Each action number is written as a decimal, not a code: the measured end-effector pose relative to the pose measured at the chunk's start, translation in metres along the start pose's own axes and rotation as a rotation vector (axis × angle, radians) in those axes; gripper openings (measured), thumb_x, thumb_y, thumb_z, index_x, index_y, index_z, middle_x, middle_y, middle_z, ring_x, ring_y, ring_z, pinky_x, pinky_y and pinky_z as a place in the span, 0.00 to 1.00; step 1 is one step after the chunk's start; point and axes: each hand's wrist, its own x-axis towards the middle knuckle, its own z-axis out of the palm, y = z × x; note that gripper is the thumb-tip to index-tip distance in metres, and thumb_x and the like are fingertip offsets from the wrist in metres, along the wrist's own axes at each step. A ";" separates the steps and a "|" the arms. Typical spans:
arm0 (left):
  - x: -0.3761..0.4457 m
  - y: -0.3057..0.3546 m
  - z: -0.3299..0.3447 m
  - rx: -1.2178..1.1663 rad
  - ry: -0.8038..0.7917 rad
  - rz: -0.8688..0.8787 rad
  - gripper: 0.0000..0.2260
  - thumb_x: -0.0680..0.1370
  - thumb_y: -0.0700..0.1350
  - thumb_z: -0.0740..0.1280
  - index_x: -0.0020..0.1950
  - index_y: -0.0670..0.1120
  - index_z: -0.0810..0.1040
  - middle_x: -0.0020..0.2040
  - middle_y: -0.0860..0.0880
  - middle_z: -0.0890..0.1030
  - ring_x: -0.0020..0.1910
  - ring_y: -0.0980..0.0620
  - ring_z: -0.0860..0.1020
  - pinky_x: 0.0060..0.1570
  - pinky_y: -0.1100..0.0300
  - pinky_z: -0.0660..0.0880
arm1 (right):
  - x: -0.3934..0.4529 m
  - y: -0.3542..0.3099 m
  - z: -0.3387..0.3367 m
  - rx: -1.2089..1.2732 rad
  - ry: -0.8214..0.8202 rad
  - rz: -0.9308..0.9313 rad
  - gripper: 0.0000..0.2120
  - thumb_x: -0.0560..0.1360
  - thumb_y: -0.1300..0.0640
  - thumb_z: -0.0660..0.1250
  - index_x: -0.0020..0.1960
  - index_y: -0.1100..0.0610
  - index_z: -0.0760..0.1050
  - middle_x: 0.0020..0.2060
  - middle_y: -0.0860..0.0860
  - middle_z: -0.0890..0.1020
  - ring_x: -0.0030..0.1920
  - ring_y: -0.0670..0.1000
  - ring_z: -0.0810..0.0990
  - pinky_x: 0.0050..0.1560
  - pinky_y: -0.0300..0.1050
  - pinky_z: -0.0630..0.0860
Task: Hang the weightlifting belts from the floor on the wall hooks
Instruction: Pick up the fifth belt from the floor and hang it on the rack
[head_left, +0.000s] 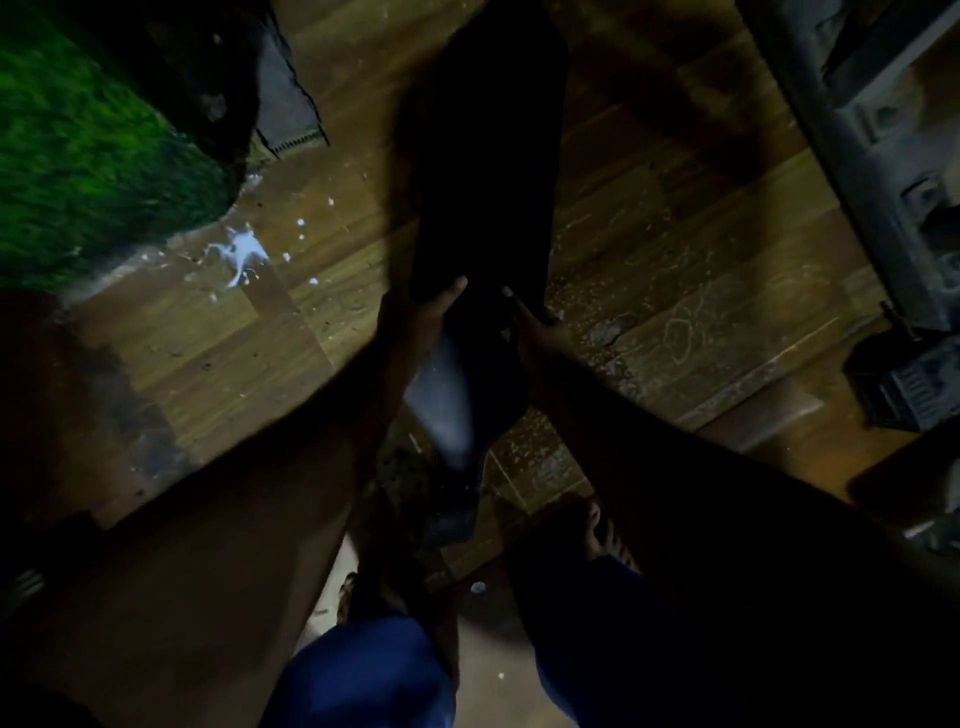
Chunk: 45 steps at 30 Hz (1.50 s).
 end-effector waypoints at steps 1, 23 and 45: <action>-0.015 0.012 -0.009 -0.010 -0.006 0.007 0.24 0.71 0.57 0.76 0.60 0.42 0.81 0.50 0.51 0.83 0.48 0.56 0.81 0.43 0.70 0.76 | -0.018 -0.007 -0.004 0.032 -0.015 0.001 0.26 0.69 0.38 0.75 0.59 0.55 0.80 0.54 0.53 0.85 0.53 0.53 0.84 0.56 0.52 0.82; -0.385 0.336 -0.251 -0.280 -0.089 -0.309 0.20 0.74 0.53 0.74 0.58 0.41 0.80 0.52 0.40 0.84 0.49 0.41 0.84 0.57 0.44 0.79 | -0.523 -0.233 -0.044 -0.573 -0.062 -0.536 0.22 0.78 0.39 0.65 0.32 0.53 0.74 0.30 0.51 0.80 0.35 0.57 0.83 0.36 0.51 0.76; -0.720 0.396 -0.367 -0.463 0.240 0.176 0.23 0.68 0.57 0.78 0.52 0.40 0.84 0.47 0.45 0.87 0.45 0.49 0.86 0.49 0.56 0.79 | -0.769 -0.321 -0.055 -0.039 -0.814 -0.360 0.38 0.54 0.36 0.83 0.59 0.52 0.82 0.57 0.51 0.85 0.64 0.56 0.79 0.70 0.60 0.72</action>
